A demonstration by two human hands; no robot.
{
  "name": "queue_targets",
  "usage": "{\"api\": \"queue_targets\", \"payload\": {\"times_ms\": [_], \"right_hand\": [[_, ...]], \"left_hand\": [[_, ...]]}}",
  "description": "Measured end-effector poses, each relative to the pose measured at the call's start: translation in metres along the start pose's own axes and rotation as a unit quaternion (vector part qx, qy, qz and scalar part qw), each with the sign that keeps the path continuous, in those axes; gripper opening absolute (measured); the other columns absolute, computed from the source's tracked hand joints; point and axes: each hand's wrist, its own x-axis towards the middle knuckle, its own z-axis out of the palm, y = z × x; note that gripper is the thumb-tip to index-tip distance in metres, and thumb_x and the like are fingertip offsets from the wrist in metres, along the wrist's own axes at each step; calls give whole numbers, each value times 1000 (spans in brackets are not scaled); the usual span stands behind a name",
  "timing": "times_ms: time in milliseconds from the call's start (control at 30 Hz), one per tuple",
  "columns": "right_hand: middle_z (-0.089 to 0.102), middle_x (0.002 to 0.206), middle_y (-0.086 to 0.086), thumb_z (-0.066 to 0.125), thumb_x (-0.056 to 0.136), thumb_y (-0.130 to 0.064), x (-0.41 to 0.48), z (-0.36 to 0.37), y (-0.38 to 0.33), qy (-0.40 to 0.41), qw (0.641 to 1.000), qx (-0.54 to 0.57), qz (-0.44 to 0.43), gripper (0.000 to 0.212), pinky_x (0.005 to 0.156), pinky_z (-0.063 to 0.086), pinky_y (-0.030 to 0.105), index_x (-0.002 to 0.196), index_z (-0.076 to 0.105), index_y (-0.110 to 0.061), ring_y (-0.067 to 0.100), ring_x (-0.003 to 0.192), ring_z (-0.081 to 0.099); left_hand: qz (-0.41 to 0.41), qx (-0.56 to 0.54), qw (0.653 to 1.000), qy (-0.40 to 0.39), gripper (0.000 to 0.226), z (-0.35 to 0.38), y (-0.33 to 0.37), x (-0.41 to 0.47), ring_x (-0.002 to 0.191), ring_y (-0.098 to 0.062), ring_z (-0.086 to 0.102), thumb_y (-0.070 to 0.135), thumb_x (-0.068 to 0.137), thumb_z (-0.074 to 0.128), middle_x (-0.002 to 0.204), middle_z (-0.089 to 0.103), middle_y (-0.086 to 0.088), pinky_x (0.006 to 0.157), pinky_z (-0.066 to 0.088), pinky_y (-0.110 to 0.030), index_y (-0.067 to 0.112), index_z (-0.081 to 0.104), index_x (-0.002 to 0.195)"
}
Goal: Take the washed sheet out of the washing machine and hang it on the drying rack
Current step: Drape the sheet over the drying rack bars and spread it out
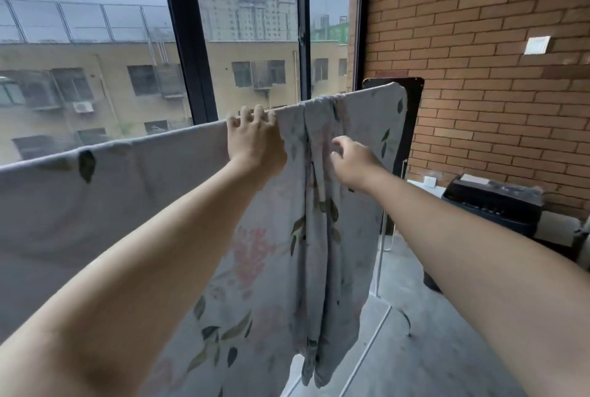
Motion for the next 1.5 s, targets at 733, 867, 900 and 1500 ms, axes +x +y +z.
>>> {"api": "queue_targets", "payload": {"times_ms": [733,867,900,1500], "right_hand": [[71,95,19,35,103,-36,276,28,43,72,960,40,-269,45,69,41,34,81,67,-13,37,89,64],[73,97,16,21,96,-55,284,35,42,61,933,18,-353,63,80,49,37,99,73,-19,35,91,68],[73,94,15,17,94,-58,284,36,44,58,929,19,-365,68,80,50,37,95,73,-20,34,88,68],[69,100,21,31,95,-37,304,19,75,23,934,-6,-357,48,72,39,35,90,71,-11,34,87,60]], "left_hand": [[-94,123,986,63,60,83,88,158,76,-28,67,50,103,18,88,71,-7,57,35,-30,19,69,100],[-157,141,975,73,62,82,91,152,76,-30,66,54,102,16,85,70,-7,60,34,-31,21,68,94],[-159,141,974,75,63,82,89,150,76,-30,66,55,102,15,85,71,-7,61,35,-32,22,67,93],[-394,181,901,0,76,-8,-12,29,101,-40,61,59,100,14,107,68,-25,84,42,-41,9,71,98]]}}
